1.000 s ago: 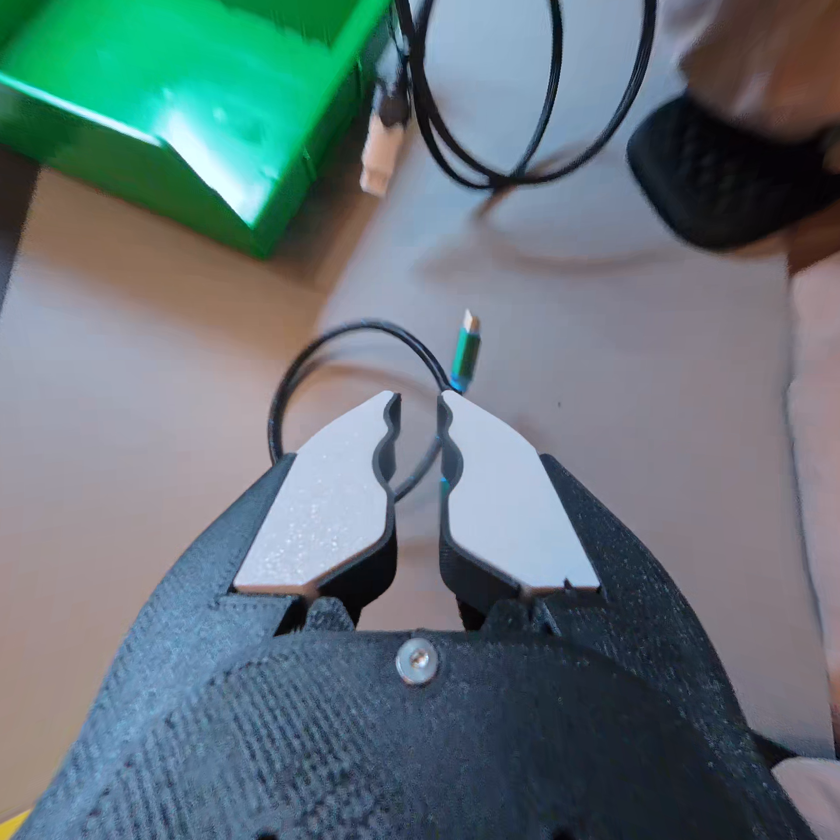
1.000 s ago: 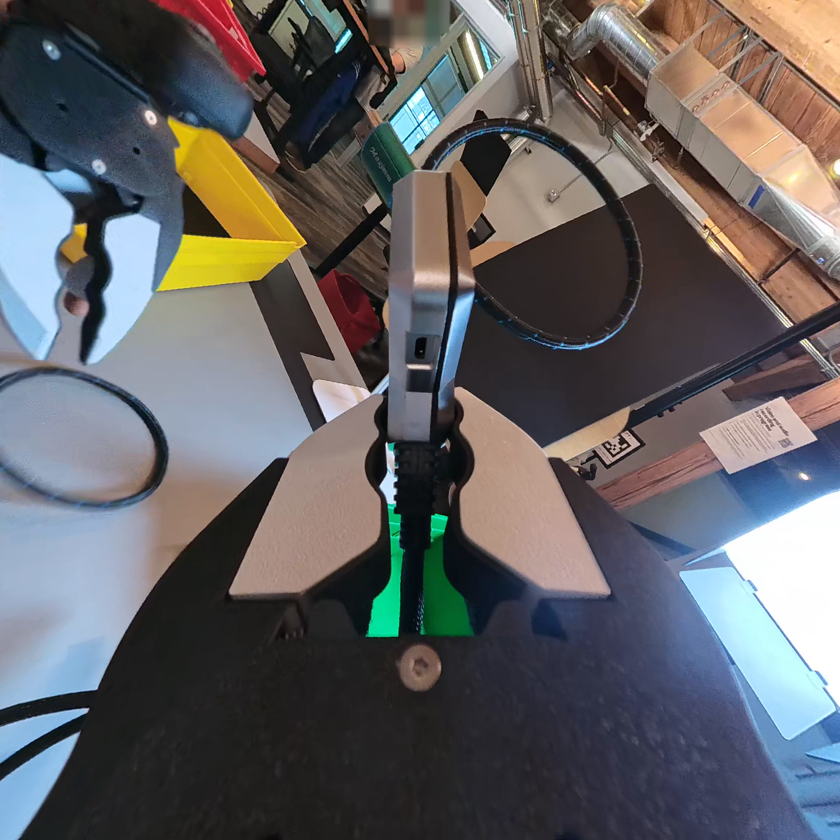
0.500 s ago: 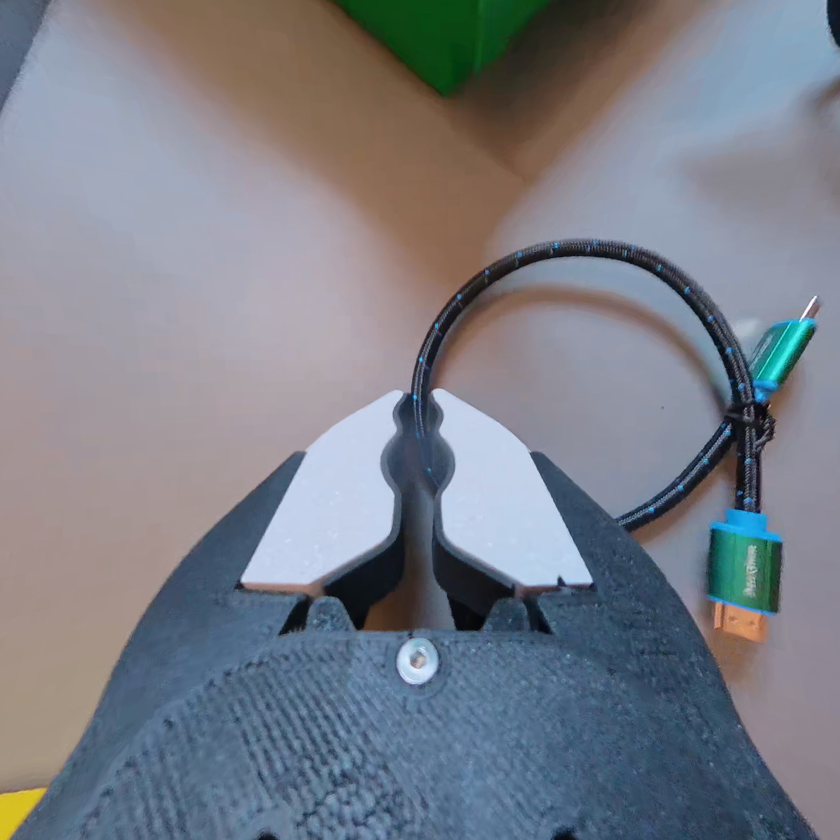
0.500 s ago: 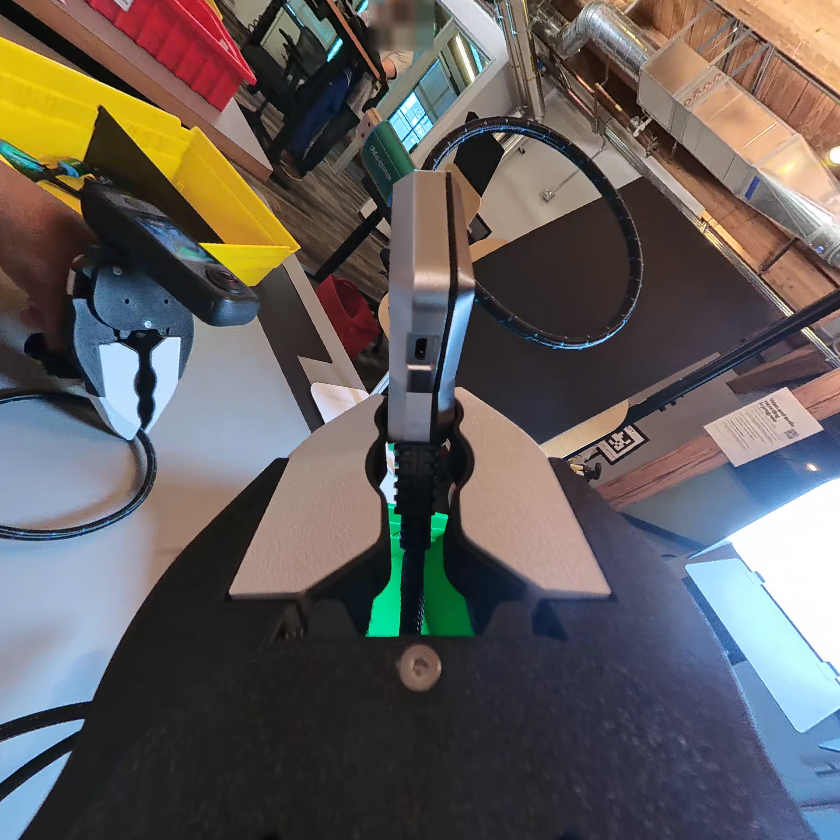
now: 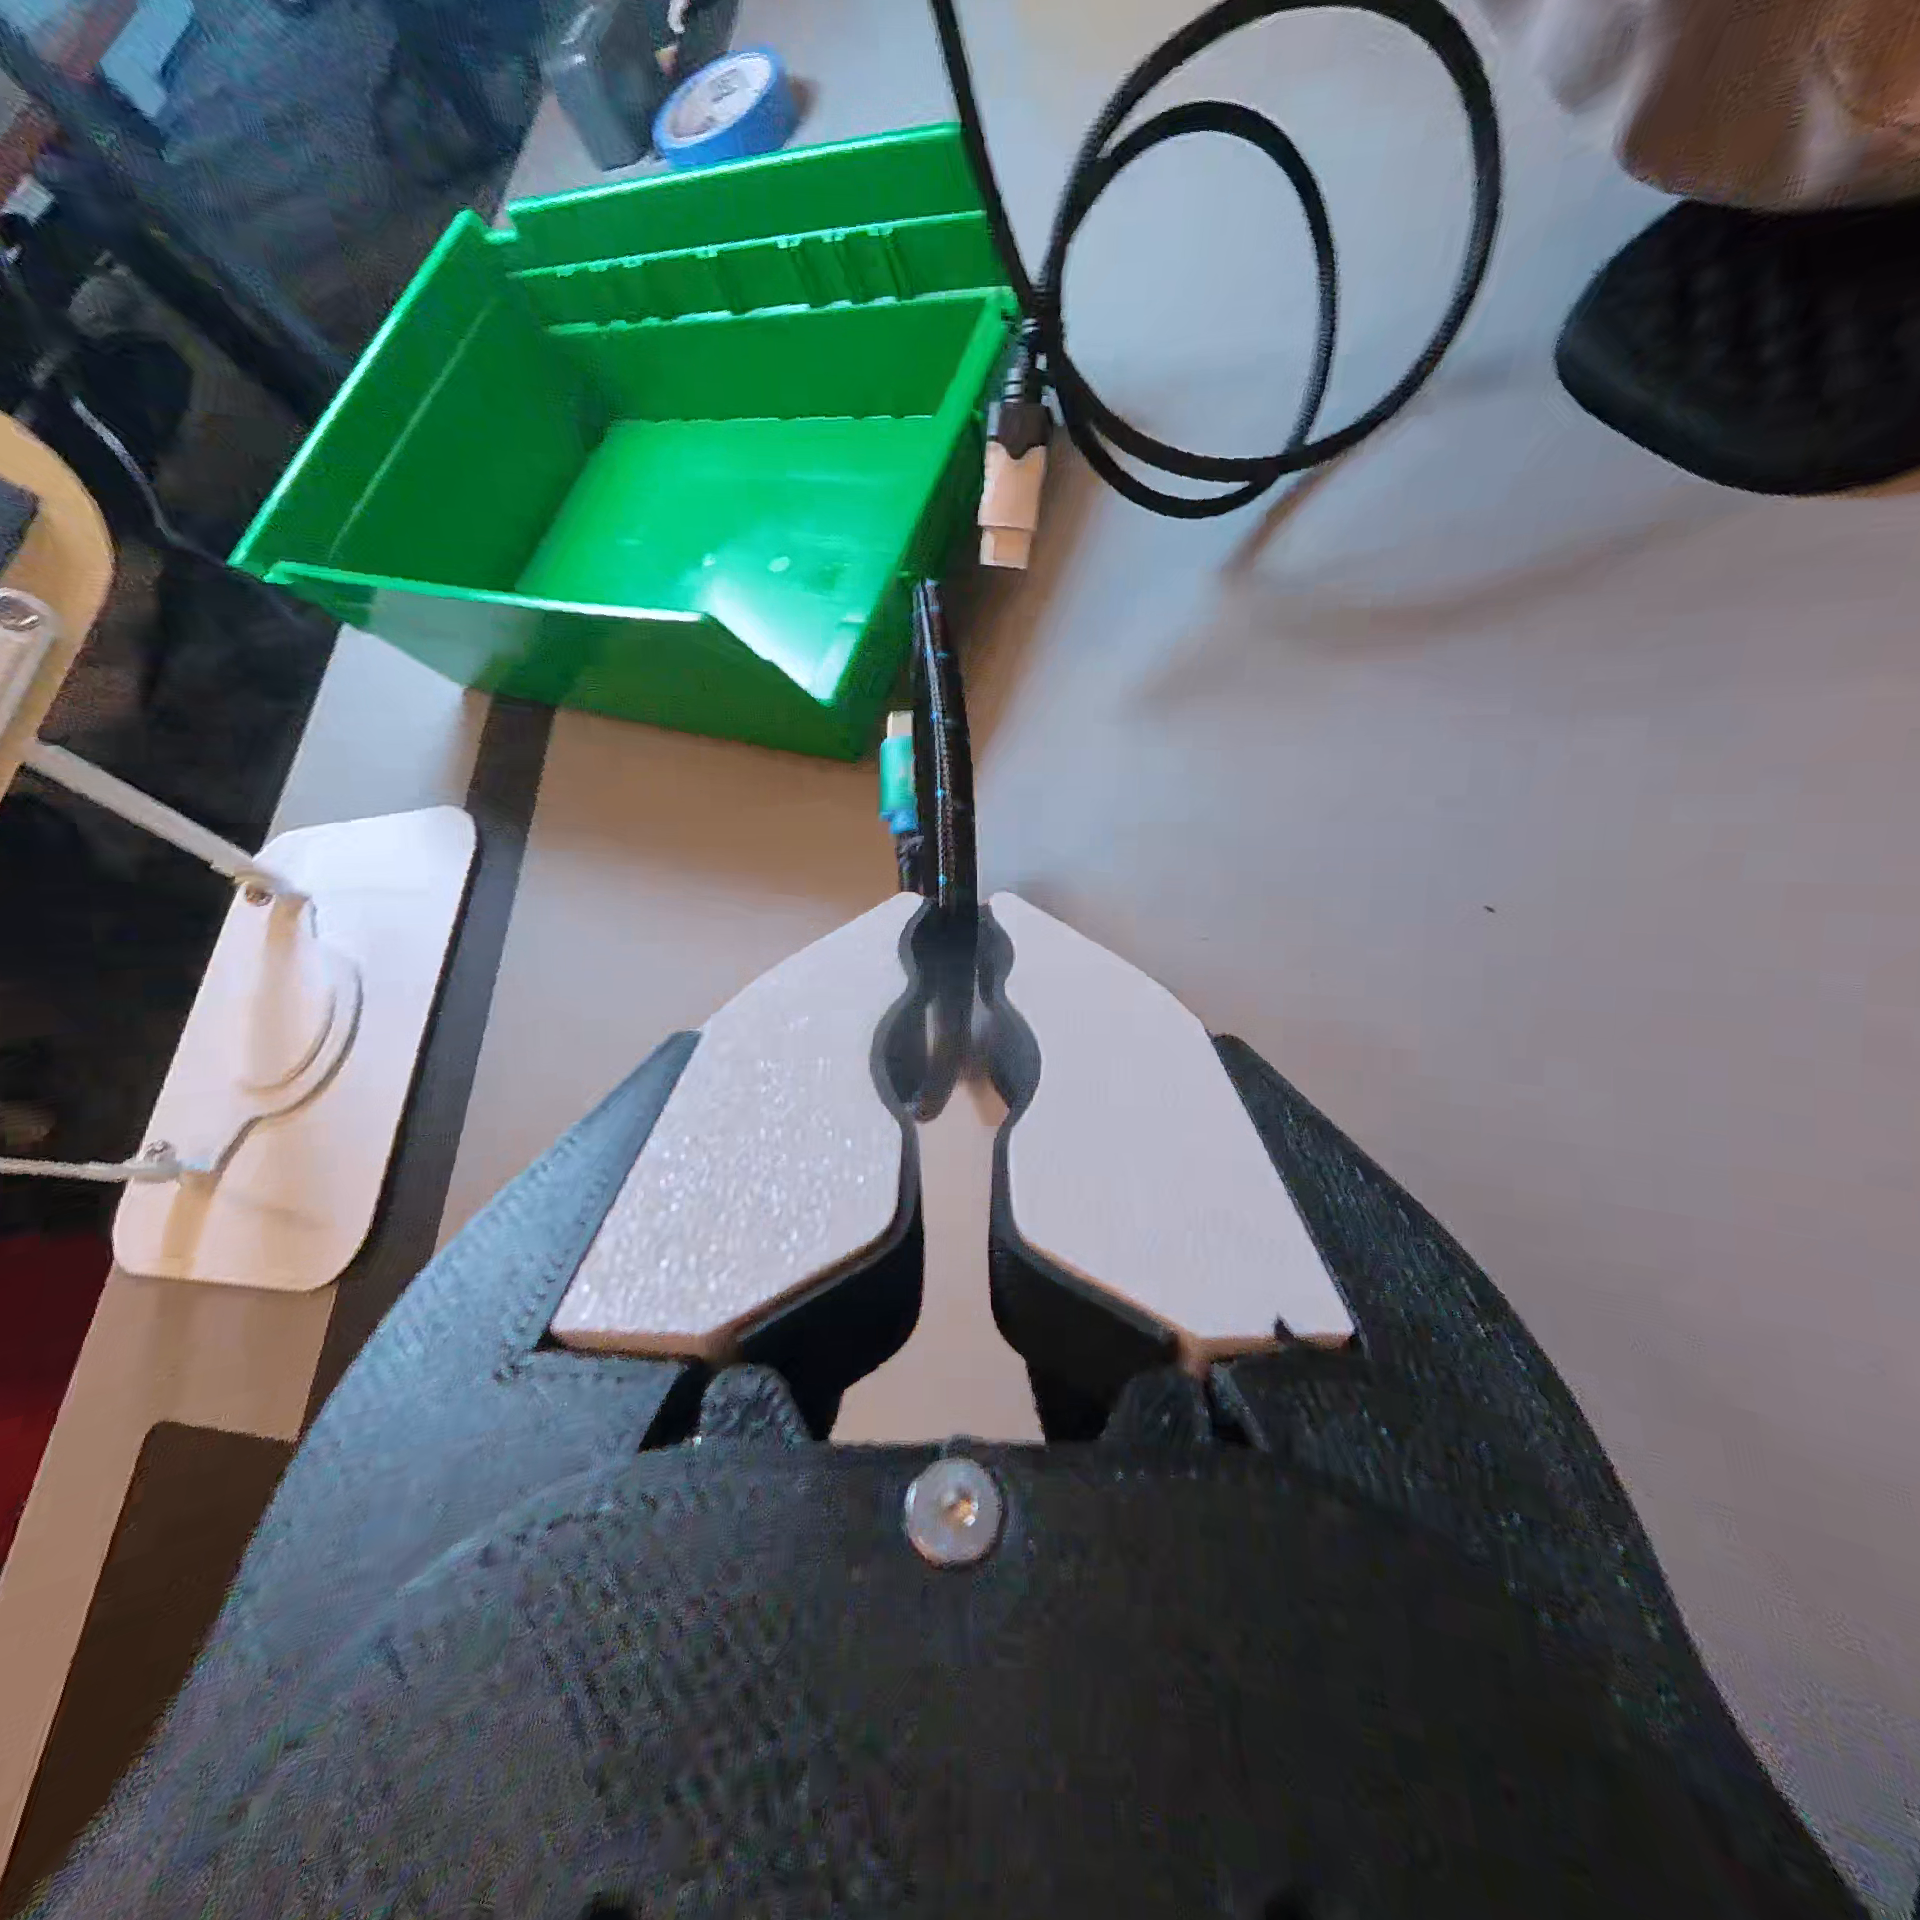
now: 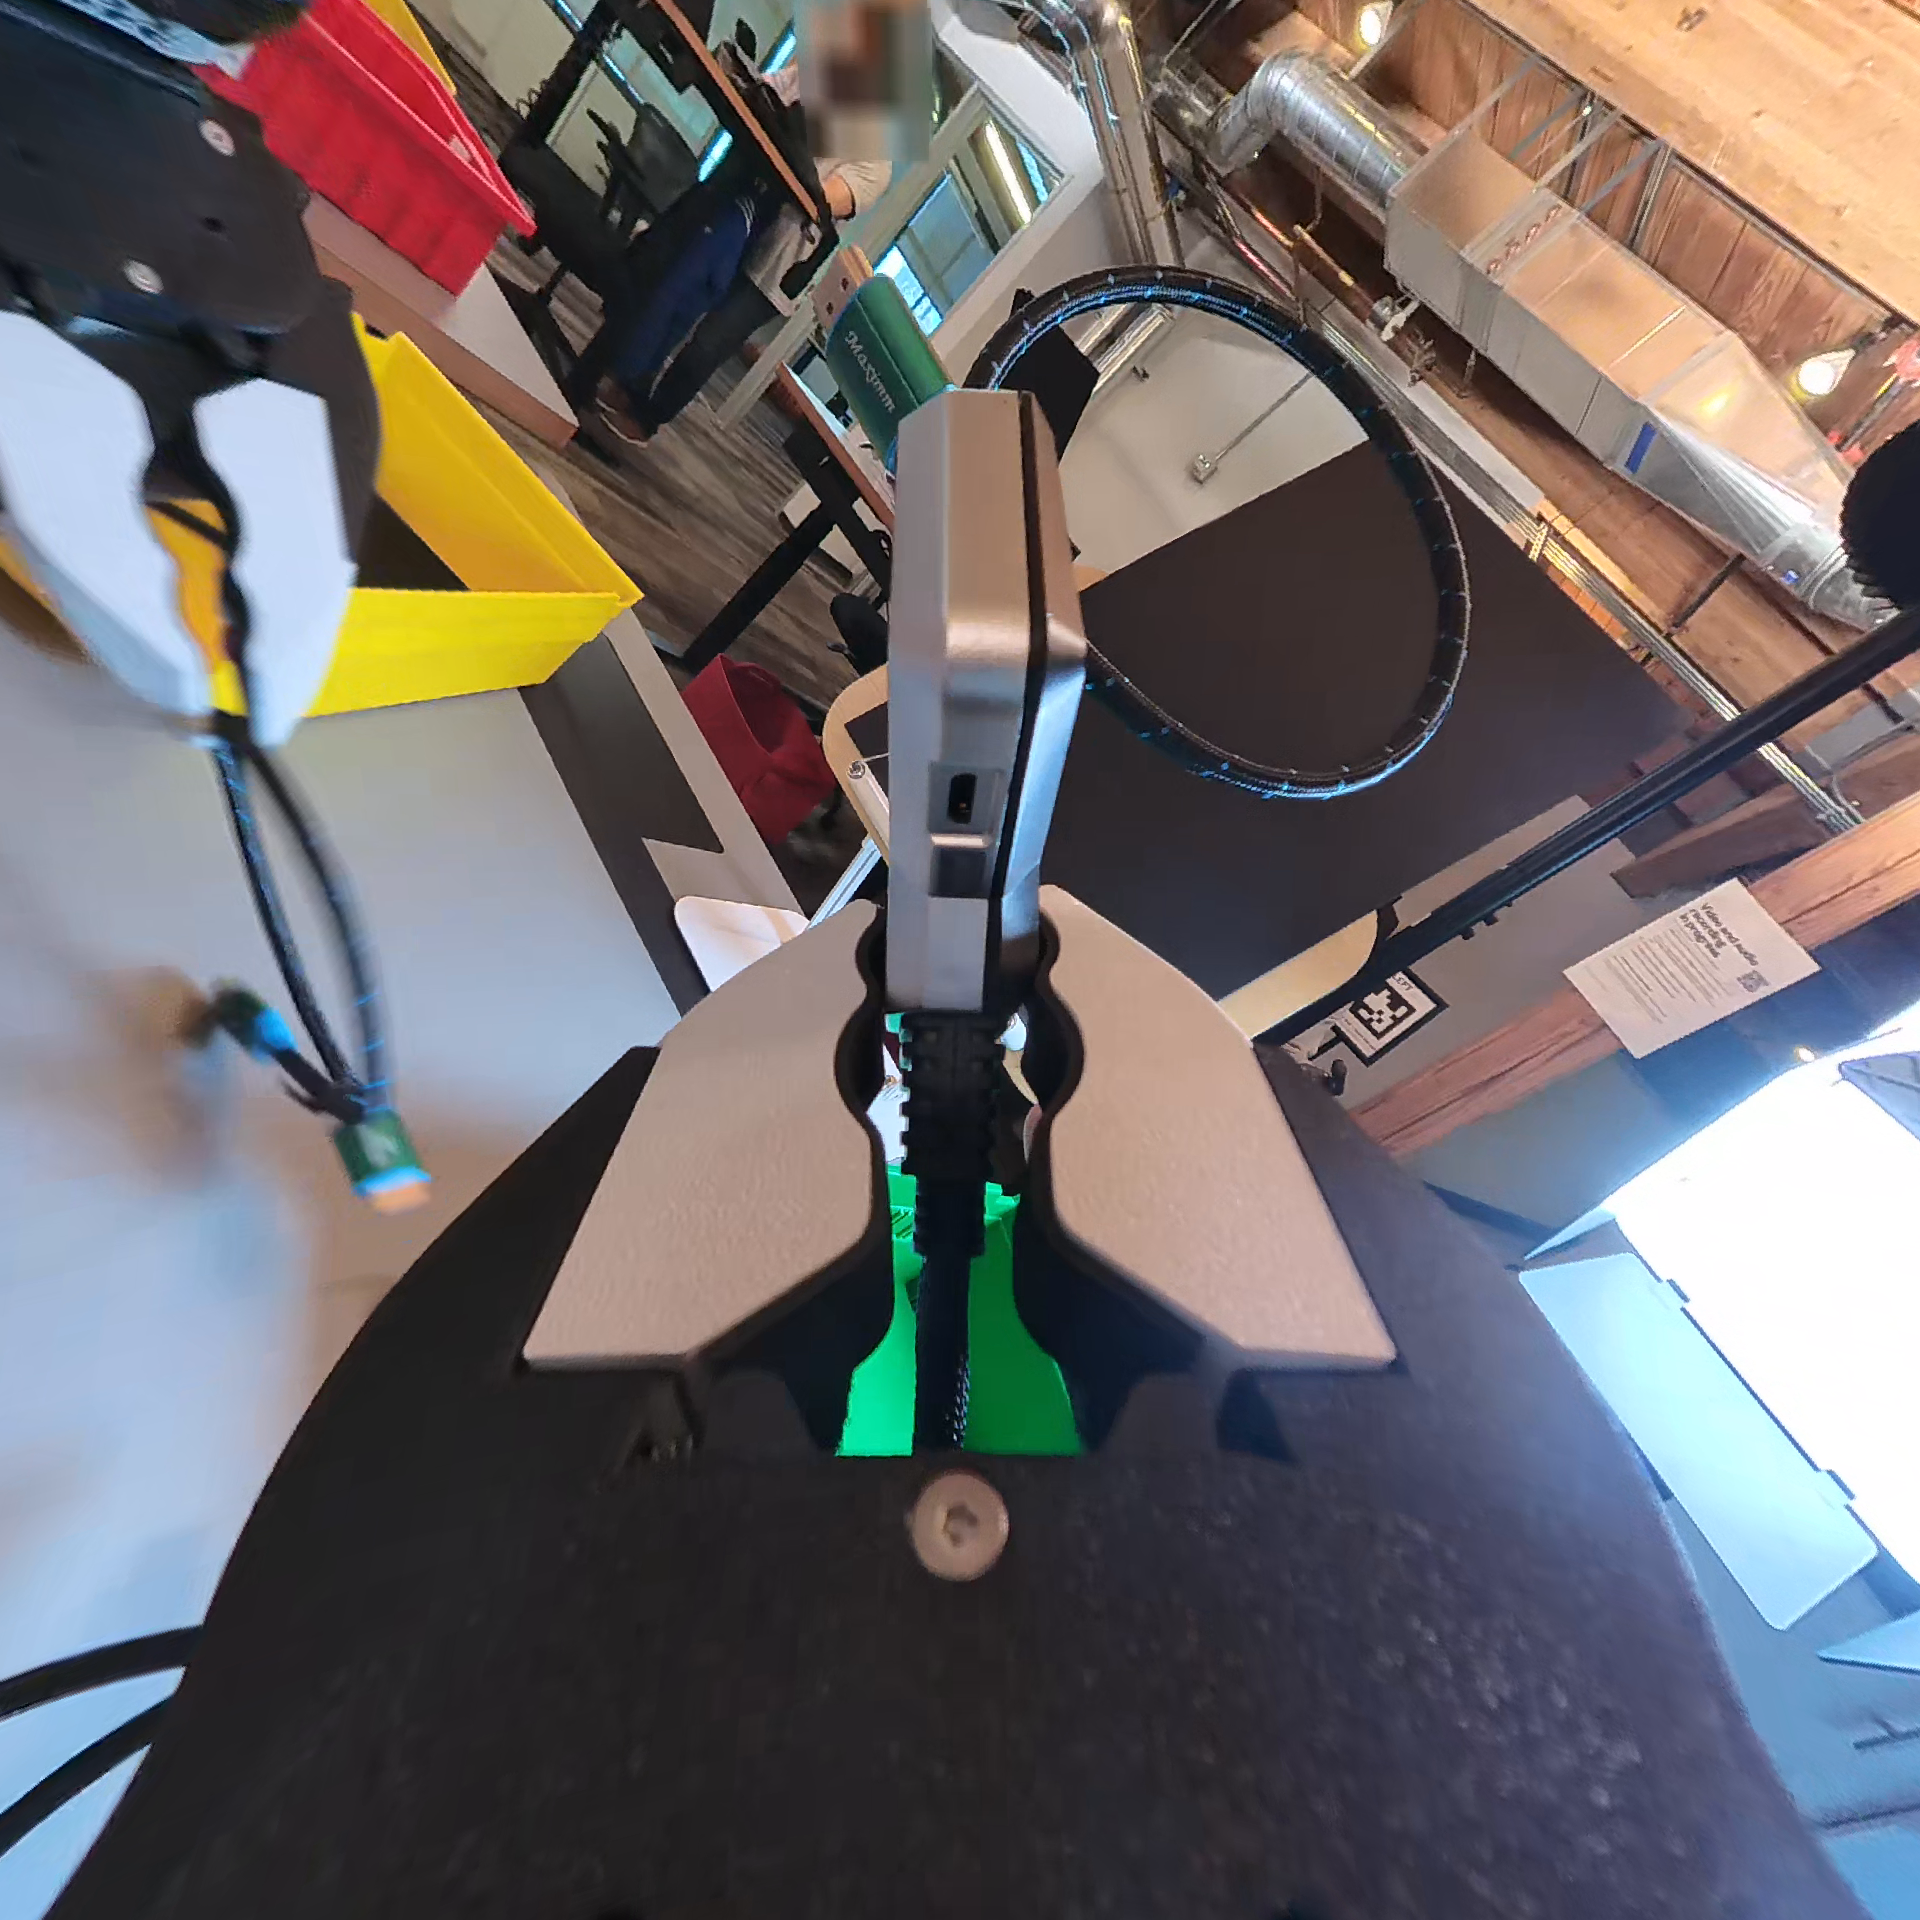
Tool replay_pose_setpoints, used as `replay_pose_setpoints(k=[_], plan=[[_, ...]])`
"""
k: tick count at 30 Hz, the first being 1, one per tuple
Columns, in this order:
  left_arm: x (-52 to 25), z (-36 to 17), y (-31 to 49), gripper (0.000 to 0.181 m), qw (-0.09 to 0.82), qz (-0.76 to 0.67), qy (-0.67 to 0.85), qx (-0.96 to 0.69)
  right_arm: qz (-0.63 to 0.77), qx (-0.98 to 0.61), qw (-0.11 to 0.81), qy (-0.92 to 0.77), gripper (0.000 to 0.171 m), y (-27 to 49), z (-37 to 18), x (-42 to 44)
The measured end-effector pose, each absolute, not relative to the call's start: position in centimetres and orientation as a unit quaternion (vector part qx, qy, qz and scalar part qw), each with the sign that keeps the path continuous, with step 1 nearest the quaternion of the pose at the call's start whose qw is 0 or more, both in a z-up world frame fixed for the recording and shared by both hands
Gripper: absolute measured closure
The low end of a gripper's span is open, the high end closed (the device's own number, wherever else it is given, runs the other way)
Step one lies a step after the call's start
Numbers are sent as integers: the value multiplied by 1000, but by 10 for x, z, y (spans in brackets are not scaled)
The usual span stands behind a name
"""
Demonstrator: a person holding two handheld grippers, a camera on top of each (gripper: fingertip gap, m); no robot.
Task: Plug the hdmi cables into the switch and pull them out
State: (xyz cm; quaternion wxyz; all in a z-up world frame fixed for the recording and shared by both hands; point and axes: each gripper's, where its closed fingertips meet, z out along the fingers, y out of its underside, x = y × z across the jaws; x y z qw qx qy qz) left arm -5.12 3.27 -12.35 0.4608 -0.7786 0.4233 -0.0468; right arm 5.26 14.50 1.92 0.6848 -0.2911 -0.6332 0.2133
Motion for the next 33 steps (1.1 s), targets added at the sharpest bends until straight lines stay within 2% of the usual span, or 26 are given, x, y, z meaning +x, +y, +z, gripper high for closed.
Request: replay_pose_setpoints(k=[11,14,16,18,22,28,33], plan=[[-35,-133,6,174,430,-121,476,-757,214,-291,679,-639,148,144,15,48],[-24,-142,-14,174,383,-181,493,-760,213,-289,677,-643,148,143,13,47],[-14,-149,-38,168,333,-248,510,-753,213,-289,676,-643,148,142,12,46],[-12,-149,-41,163,330,-264,510,-749,213,-289,675,-644,148,142,12,46],[-26,-157,-1,162,370,-178,467,-783,214,-289,675,-644,148,142,12,46],[-13,-209,13,159,283,-84,513,-806,209,-289,675,-646,148,142,11,45],[-44,-243,23,152,184,62,523,-830,210,-290,676,-644,148,144,11,46]])
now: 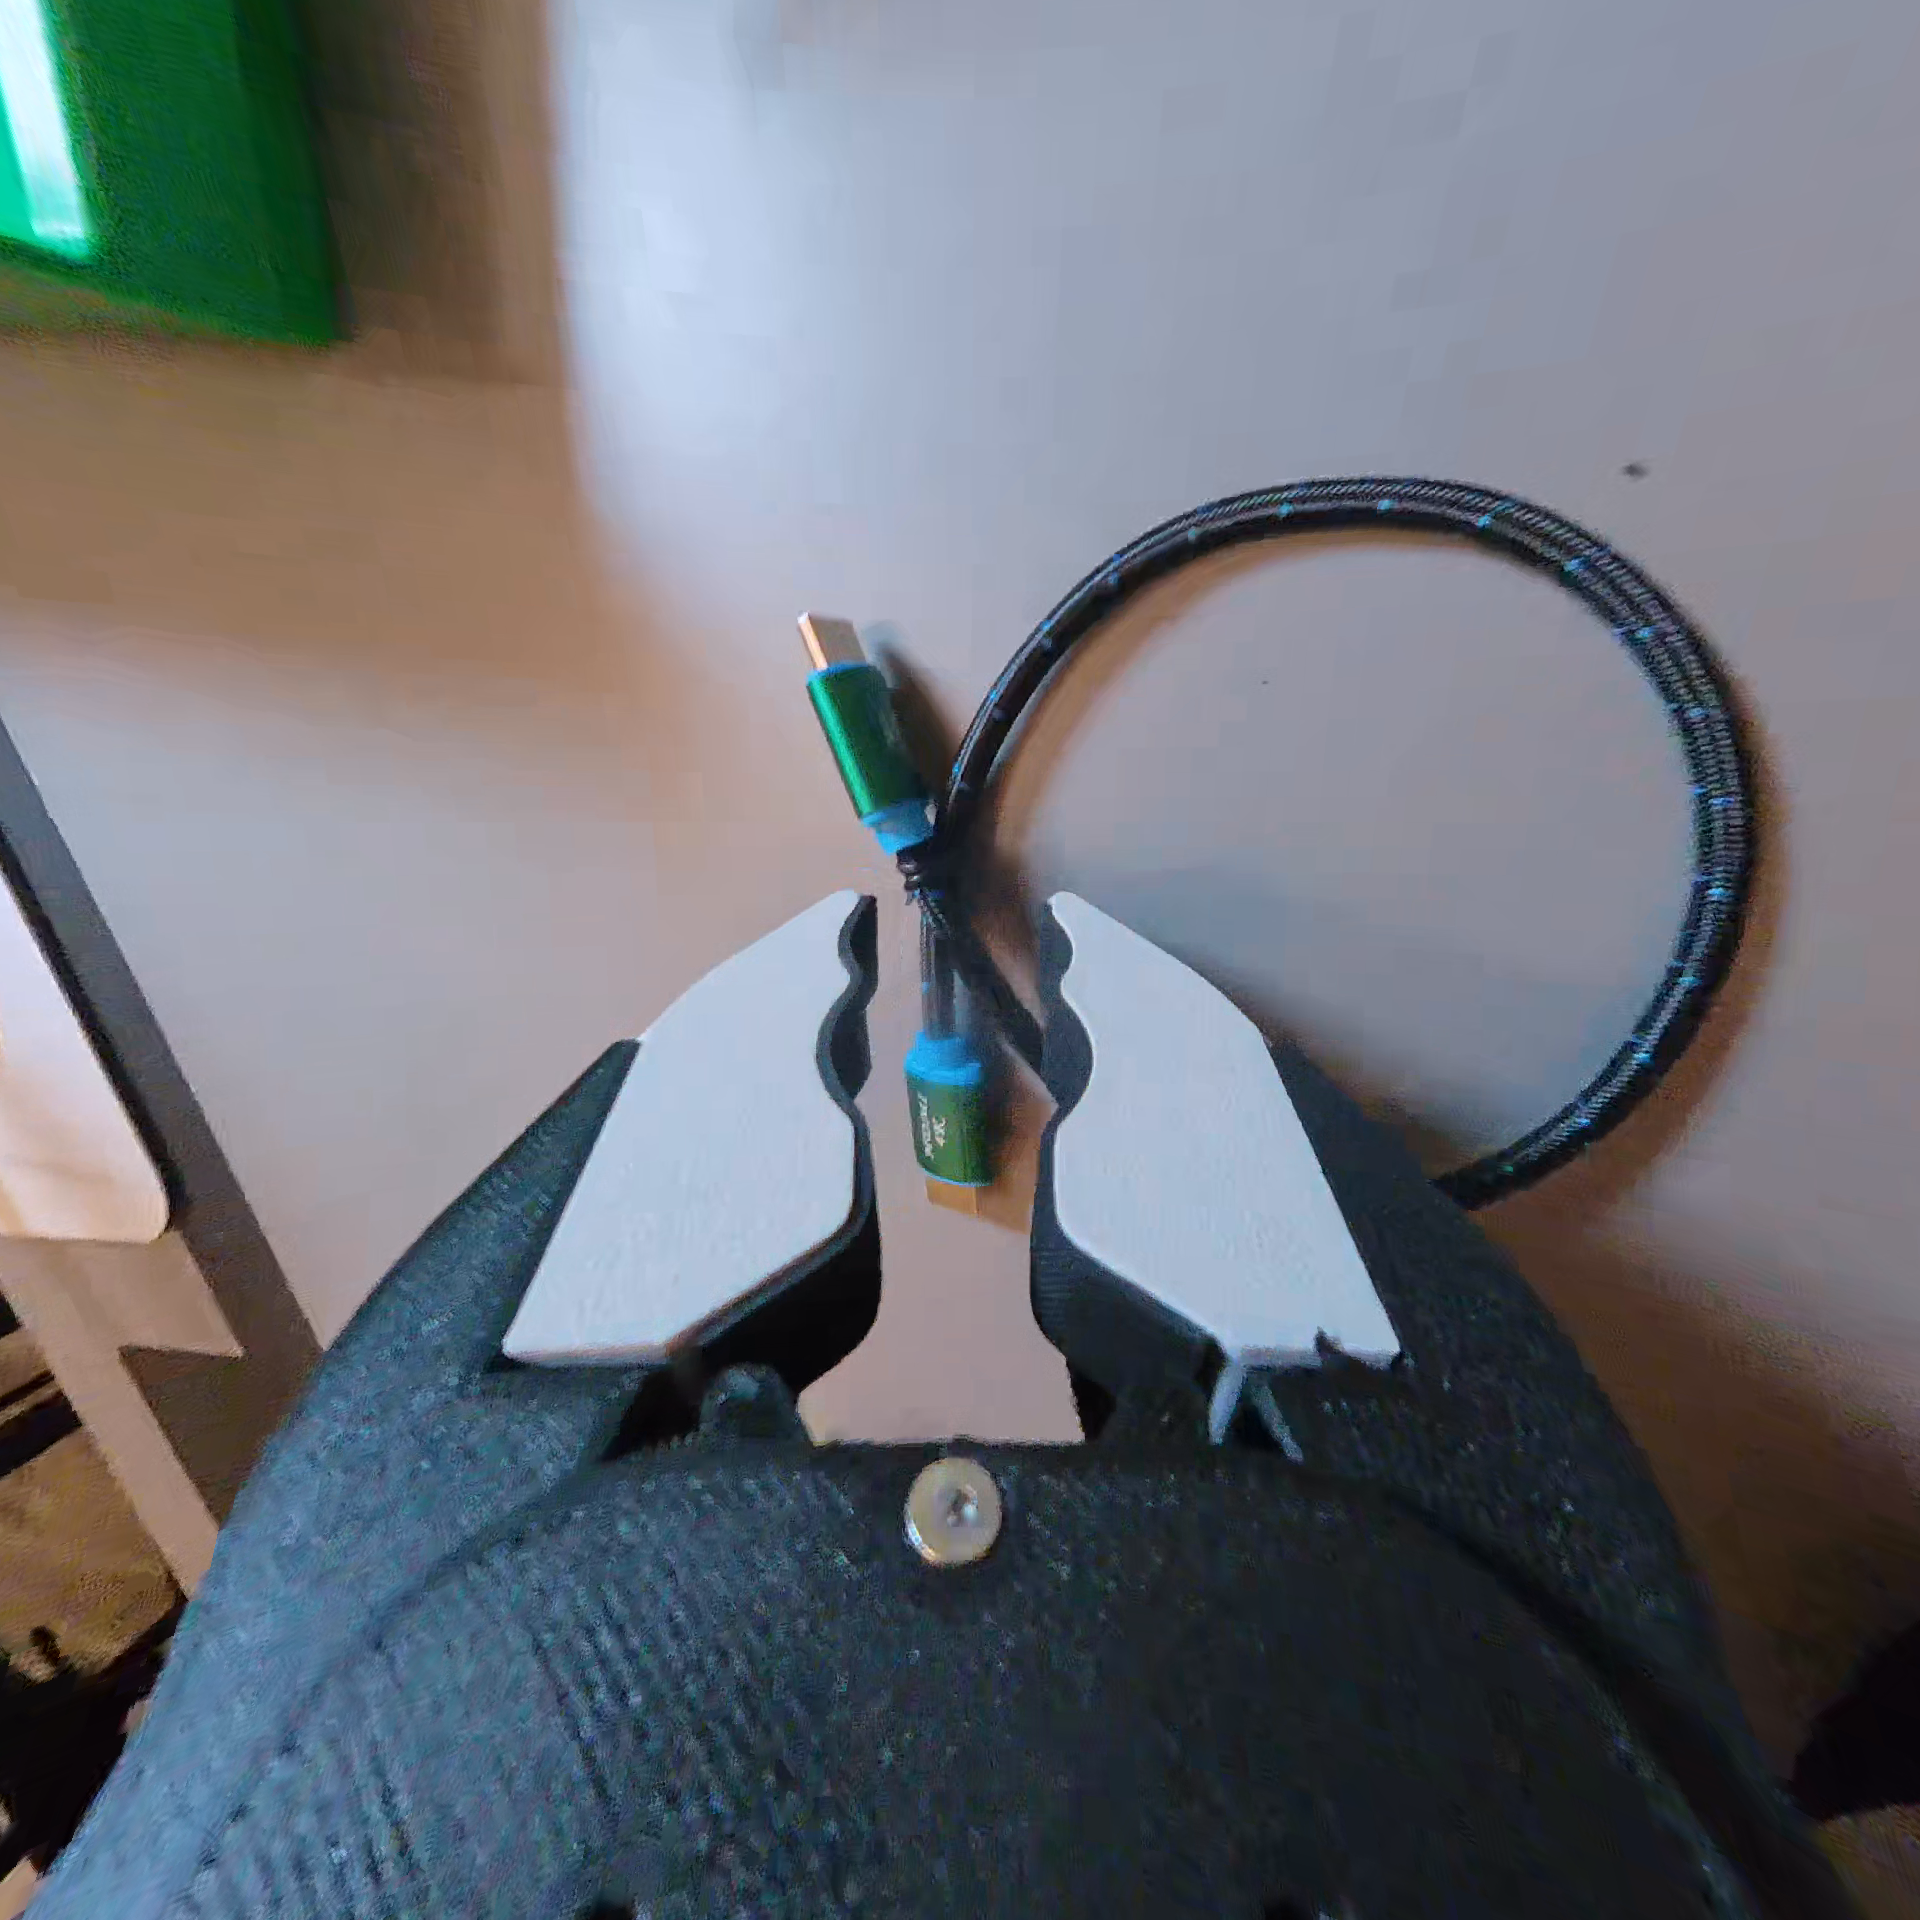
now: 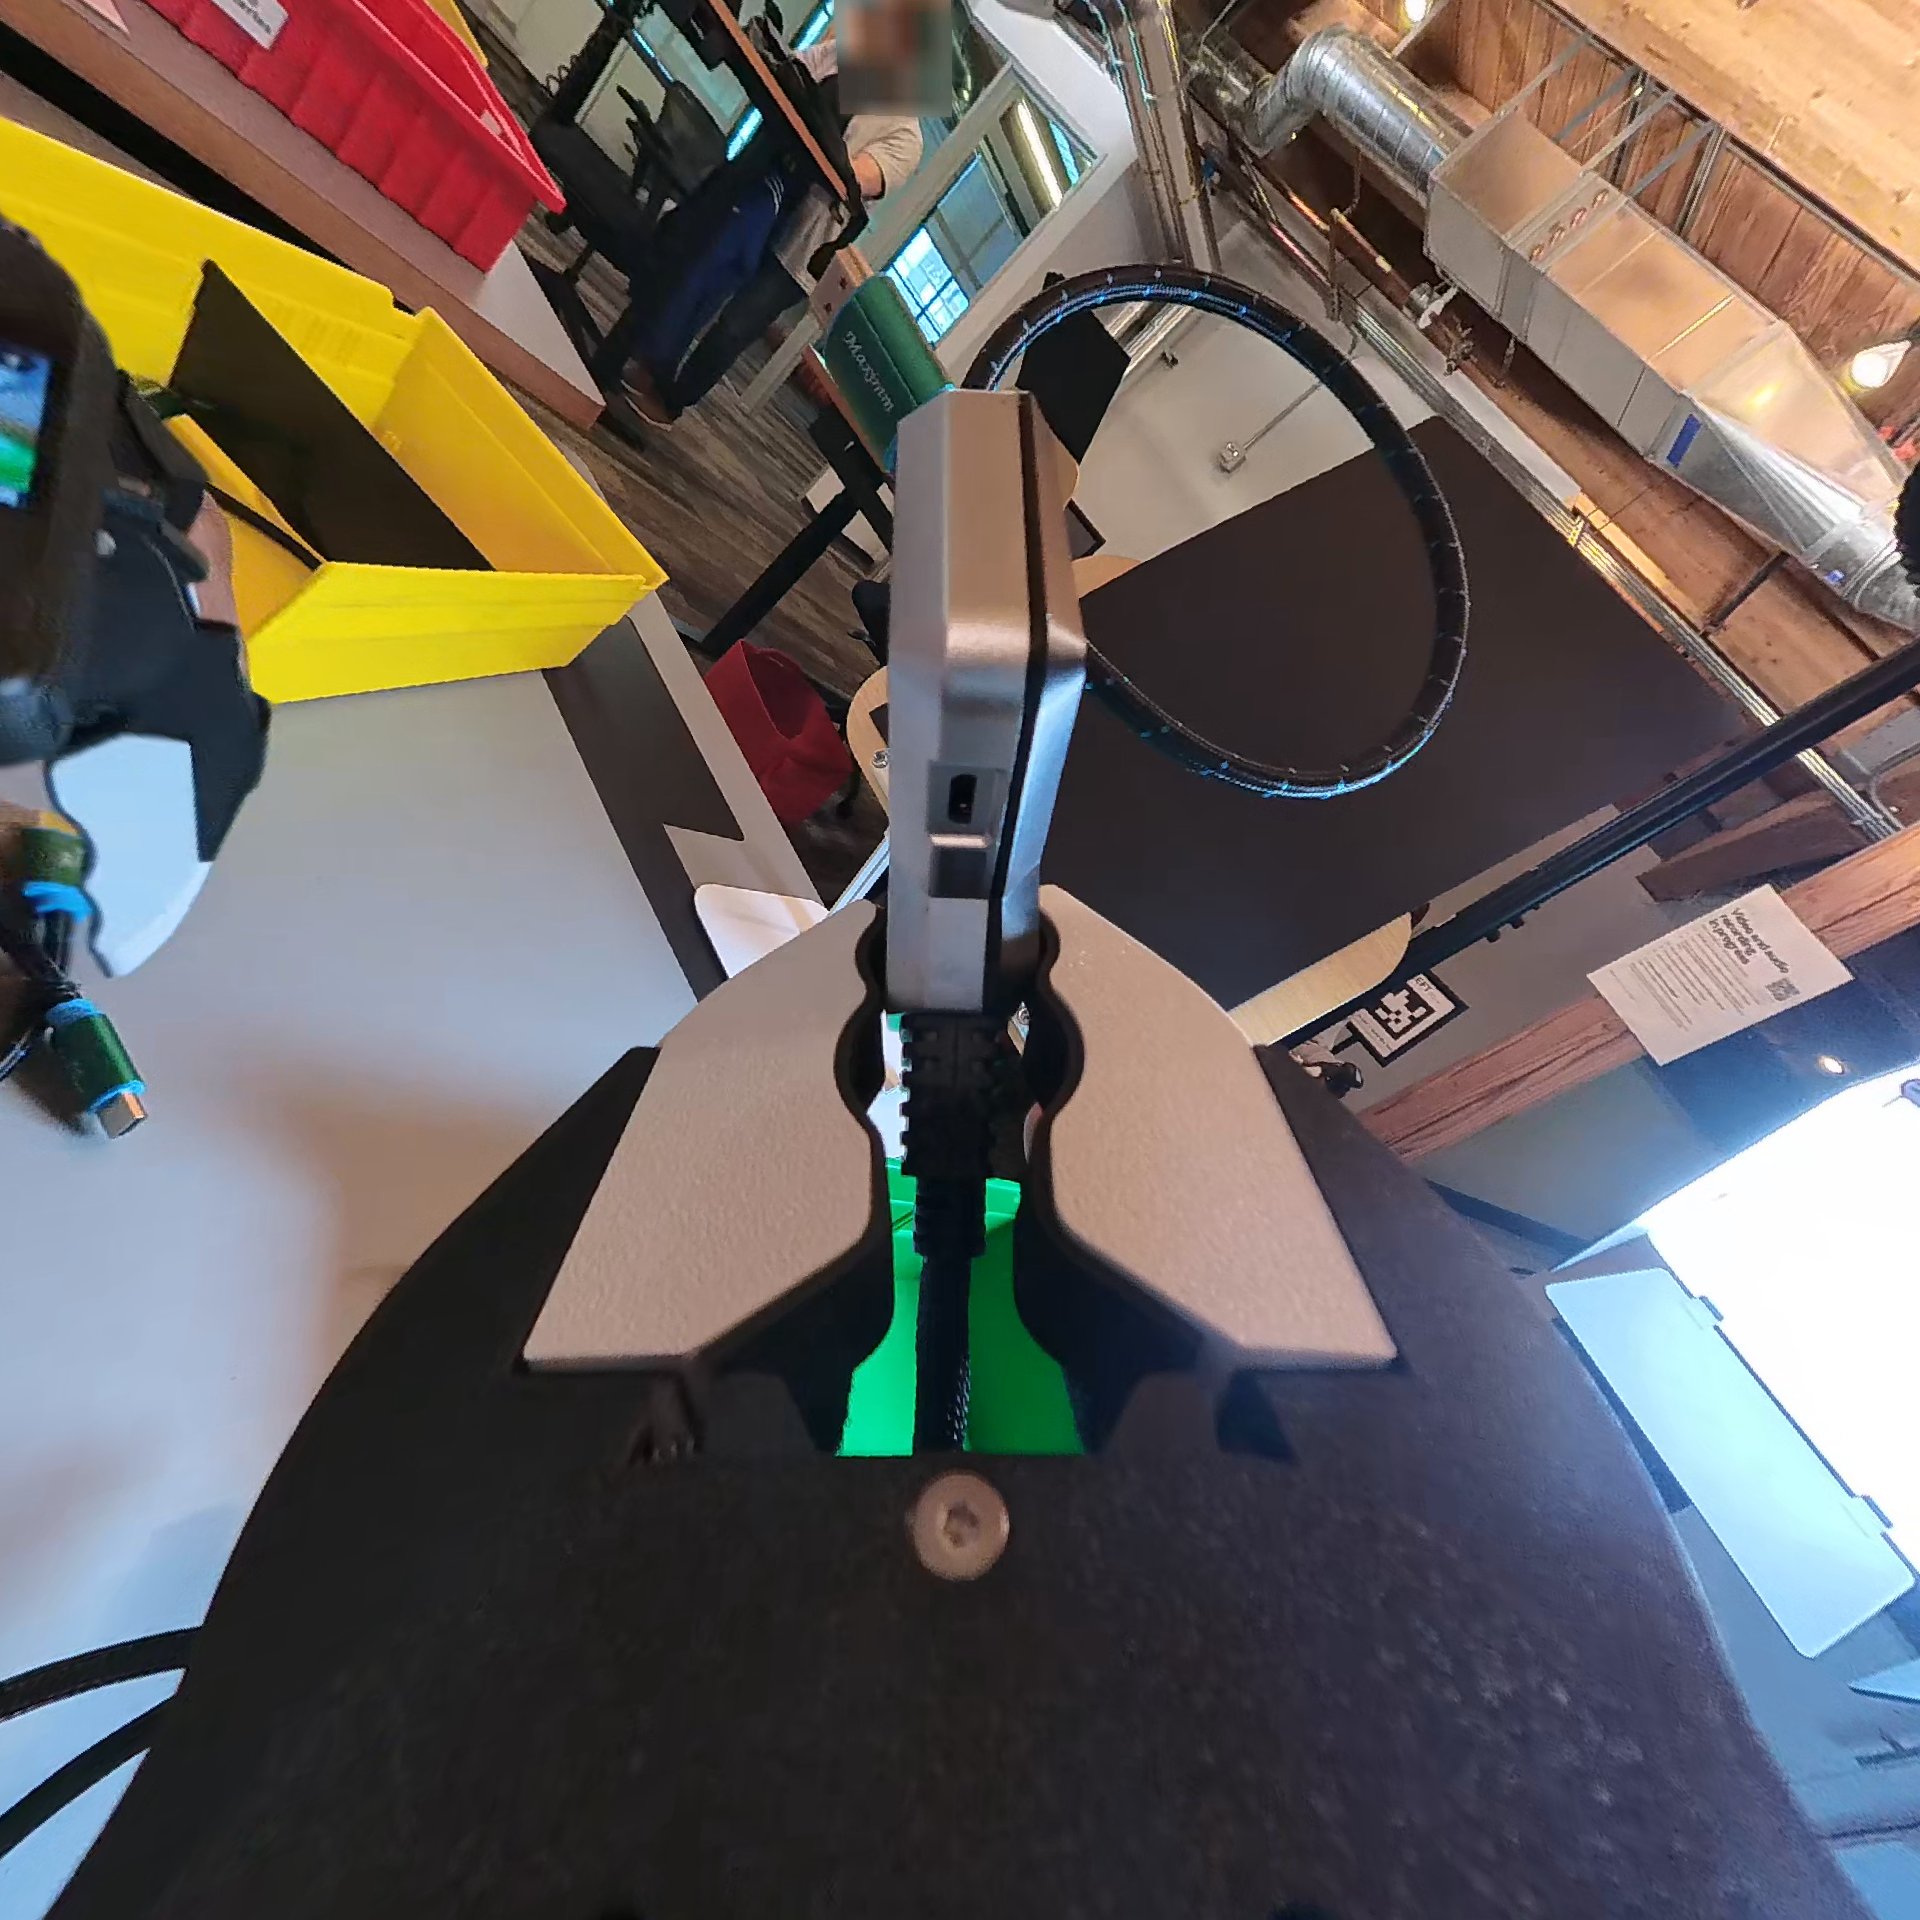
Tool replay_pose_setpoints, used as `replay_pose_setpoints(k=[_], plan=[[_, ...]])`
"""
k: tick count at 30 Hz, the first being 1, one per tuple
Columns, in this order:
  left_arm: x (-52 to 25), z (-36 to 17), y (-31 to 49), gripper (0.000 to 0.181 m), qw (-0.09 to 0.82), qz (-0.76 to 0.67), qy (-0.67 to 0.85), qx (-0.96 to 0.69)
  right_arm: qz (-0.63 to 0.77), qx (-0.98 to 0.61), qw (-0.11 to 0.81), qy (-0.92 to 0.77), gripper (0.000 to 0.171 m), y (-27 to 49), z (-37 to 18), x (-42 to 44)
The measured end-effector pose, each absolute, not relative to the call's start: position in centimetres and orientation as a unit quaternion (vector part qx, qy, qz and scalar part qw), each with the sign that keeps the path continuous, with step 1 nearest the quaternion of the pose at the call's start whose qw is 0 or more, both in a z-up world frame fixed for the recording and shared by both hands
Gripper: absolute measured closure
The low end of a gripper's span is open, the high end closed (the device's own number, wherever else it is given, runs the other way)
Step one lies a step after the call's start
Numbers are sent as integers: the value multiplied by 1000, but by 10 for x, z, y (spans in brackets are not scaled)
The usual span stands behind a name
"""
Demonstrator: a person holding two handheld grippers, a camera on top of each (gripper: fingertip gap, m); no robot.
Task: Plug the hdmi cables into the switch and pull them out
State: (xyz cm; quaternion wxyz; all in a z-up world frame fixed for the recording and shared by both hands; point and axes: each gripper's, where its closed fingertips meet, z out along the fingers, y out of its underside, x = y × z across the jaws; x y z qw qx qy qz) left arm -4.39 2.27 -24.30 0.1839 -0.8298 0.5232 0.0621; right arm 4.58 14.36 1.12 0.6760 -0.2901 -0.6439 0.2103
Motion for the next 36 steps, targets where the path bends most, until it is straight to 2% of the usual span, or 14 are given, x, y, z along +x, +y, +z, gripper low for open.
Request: replay_pose_setpoints(k=[2,5,6,9,17,22,25,31,36], plan=[[-49,-252,25,151,172,73,519,-834,210,-290,676,-644,148,143,11,46],[-47,-256,28,168,181,55,516,-835,210,-289,676,-644,149,143,11,46],[-47,-256,26,168,180,46,516,-836,211,-290,676,-644,148,143,11,46],[-33,-251,18,171,204,-31,507,-837,212,-289,674,-645,148,143,11,46],[0,-184,6,172,348,-313,437,-768,219,-280,662,-660,149,135,3,40],[-4,-156,2,172,386,-398,395,-733,217,-276,652,-673,149,130,-5,34],[-7,-163,-1,172,355,-413,386,-745,213,-275,646,-679,149,128,-10,30],[4,-211,-22,172,221,-393,422,-787,212,-276,641,-684,149,127,-14,28],[-3,-240,-9,171,193,-283,444,-828,215,-277,644,-680,149,128,-11,30]])
